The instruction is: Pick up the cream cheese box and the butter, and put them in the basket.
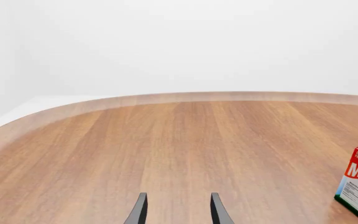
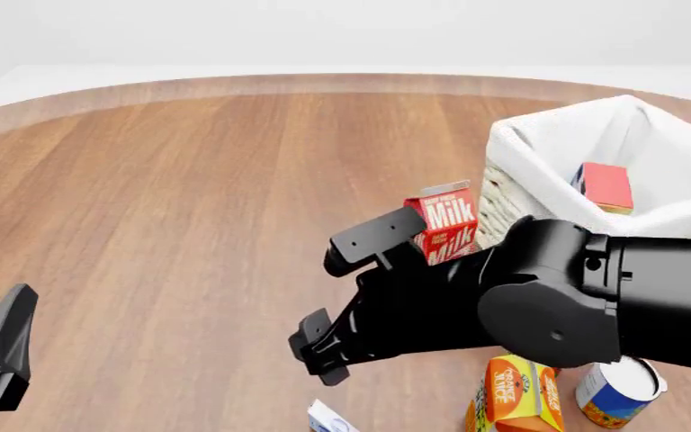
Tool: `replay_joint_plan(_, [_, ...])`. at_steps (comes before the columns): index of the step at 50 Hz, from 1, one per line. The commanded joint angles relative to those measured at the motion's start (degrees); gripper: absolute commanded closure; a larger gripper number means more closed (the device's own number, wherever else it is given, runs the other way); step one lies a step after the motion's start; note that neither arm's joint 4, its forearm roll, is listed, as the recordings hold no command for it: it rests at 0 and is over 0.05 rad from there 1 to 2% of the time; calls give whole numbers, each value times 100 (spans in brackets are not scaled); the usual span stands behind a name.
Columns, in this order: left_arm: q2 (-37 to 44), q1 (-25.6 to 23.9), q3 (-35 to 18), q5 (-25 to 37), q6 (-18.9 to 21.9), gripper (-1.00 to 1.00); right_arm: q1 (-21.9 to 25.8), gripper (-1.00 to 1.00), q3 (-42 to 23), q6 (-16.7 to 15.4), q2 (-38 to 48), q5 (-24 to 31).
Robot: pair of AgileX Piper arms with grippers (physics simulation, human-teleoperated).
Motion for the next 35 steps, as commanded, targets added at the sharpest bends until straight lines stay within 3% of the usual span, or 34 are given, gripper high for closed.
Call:
replay_joint_plan(1, [0,0,0,0,0,-100,-39,-100,240,96,134,-239])
replay_joint_plan(25, [0,0,0,0,0,-100,-129,-100,430,92,236,-489])
replay_joint_plan(35, [0,0,0,0,0,-100,3,-100,608,293,329,-782])
